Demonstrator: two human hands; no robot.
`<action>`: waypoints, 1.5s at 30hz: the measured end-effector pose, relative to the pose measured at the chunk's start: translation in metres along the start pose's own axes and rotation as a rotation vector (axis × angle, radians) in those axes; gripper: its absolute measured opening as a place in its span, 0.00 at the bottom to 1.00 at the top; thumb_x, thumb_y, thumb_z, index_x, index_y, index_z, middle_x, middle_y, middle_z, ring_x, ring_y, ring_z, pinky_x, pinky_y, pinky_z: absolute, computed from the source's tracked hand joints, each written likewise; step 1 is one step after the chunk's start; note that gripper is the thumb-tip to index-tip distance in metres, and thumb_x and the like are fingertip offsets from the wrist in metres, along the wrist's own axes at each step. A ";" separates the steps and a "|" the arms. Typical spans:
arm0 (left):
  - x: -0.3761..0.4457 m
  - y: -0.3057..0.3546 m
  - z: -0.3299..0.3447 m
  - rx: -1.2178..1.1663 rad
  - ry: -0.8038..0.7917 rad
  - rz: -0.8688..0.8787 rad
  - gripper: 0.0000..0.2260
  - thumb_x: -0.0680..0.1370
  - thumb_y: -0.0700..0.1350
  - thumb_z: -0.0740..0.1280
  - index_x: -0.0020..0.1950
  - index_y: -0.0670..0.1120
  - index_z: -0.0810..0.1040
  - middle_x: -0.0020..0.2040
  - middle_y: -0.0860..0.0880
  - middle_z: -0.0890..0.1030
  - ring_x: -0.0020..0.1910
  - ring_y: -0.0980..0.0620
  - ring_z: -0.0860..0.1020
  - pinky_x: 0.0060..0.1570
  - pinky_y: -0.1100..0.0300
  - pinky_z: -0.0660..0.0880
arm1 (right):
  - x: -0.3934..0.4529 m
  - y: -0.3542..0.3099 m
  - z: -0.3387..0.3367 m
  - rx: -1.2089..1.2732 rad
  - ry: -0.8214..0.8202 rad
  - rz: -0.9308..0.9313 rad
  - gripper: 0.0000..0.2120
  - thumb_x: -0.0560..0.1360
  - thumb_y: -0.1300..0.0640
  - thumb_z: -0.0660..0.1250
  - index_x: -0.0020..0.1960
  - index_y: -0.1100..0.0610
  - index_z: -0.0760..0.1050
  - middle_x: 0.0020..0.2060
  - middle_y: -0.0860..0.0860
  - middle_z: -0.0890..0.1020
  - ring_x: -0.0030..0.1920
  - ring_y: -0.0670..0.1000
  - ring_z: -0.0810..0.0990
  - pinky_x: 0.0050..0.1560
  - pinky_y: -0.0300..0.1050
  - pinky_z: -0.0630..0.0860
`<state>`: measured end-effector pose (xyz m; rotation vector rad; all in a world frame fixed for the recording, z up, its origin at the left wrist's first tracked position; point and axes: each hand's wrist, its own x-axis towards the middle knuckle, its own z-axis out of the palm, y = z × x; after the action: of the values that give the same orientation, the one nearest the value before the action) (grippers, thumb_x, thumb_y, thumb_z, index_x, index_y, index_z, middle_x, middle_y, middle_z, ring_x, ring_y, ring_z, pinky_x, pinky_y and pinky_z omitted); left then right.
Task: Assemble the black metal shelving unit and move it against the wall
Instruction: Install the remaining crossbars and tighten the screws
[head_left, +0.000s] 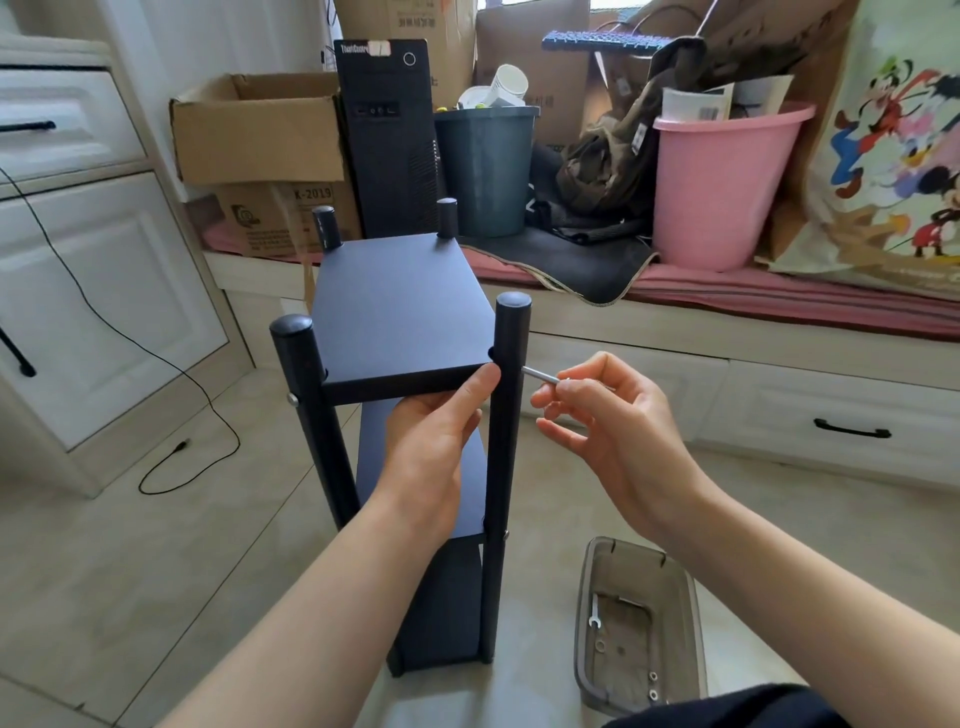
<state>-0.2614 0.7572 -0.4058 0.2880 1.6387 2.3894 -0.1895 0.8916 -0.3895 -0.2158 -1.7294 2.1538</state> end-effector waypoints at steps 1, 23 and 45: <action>0.000 0.000 0.000 -0.001 0.001 0.004 0.29 0.59 0.57 0.76 0.58 0.48 0.84 0.56 0.50 0.86 0.61 0.49 0.82 0.70 0.47 0.71 | 0.000 0.000 0.000 0.001 0.003 -0.005 0.08 0.77 0.65 0.65 0.41 0.57 0.72 0.38 0.54 0.84 0.44 0.52 0.80 0.57 0.54 0.78; -0.003 0.003 0.000 0.013 0.003 0.020 0.23 0.60 0.58 0.75 0.52 0.51 0.85 0.53 0.53 0.86 0.61 0.50 0.81 0.71 0.46 0.71 | 0.005 0.005 0.006 -0.105 0.056 -0.066 0.05 0.76 0.61 0.70 0.51 0.61 0.80 0.40 0.52 0.86 0.45 0.47 0.84 0.56 0.51 0.81; -0.004 0.004 0.001 0.027 -0.010 0.055 0.11 0.59 0.59 0.74 0.41 0.63 0.87 0.49 0.56 0.87 0.59 0.52 0.82 0.70 0.46 0.72 | 0.009 0.011 0.004 -0.368 0.039 -0.333 0.06 0.76 0.65 0.71 0.47 0.55 0.78 0.41 0.48 0.86 0.46 0.49 0.86 0.47 0.41 0.80</action>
<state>-0.2576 0.7558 -0.4019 0.3533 1.6815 2.4027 -0.2011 0.8890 -0.3985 -0.0570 -1.9697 1.5825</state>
